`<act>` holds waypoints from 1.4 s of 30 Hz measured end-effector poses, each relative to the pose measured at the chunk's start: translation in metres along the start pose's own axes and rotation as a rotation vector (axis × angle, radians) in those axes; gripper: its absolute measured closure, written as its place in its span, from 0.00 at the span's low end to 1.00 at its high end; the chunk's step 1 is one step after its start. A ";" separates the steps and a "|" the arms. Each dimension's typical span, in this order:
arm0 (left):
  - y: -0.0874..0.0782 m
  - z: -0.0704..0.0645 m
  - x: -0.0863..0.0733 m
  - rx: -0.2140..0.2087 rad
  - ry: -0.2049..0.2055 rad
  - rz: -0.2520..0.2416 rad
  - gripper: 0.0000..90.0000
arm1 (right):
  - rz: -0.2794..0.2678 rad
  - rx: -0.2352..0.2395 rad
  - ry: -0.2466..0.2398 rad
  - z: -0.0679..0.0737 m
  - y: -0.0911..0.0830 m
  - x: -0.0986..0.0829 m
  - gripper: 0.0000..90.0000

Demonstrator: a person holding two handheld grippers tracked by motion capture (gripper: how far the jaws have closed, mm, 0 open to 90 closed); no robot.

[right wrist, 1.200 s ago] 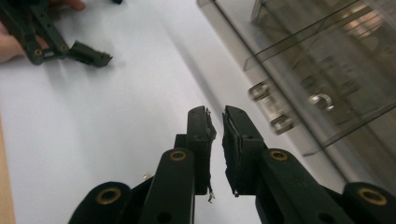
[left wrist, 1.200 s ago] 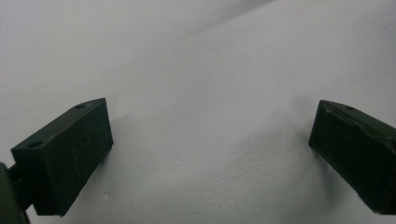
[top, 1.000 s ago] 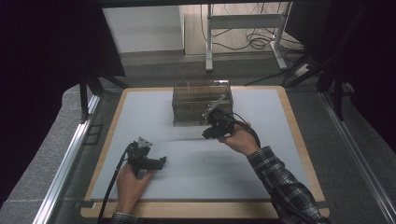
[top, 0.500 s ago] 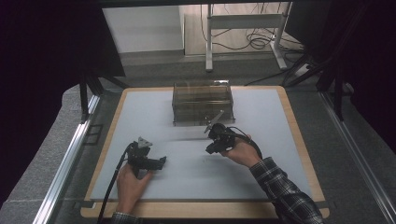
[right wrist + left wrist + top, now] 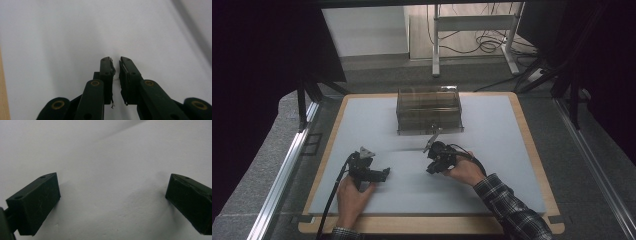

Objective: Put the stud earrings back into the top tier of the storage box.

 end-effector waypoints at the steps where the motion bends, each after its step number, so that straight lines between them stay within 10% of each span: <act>1: 0.000 0.000 0.000 0.000 0.000 0.000 0.00 | 0.005 -0.001 -0.004 0.000 0.001 0.000 0.88; 21: 0.000 0.000 0.000 0.000 0.002 -0.002 0.00 | 0.045 -0.064 -0.046 0.004 0.005 0.001 0.93; 42: 0.000 0.000 0.000 0.001 -0.001 -0.003 0.00 | -0.101 -0.075 0.010 -0.023 -0.044 0.031 0.93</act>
Point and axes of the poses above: each handheld gripper's, and its own axes: y roughly forward along the jaws, x roughly out of its top, z roughly to its left, the point moved 10 cm from there along y, roughly forward along the jaws, and after that the axes turned 5 degrees about -z, right-handed, at the moved point
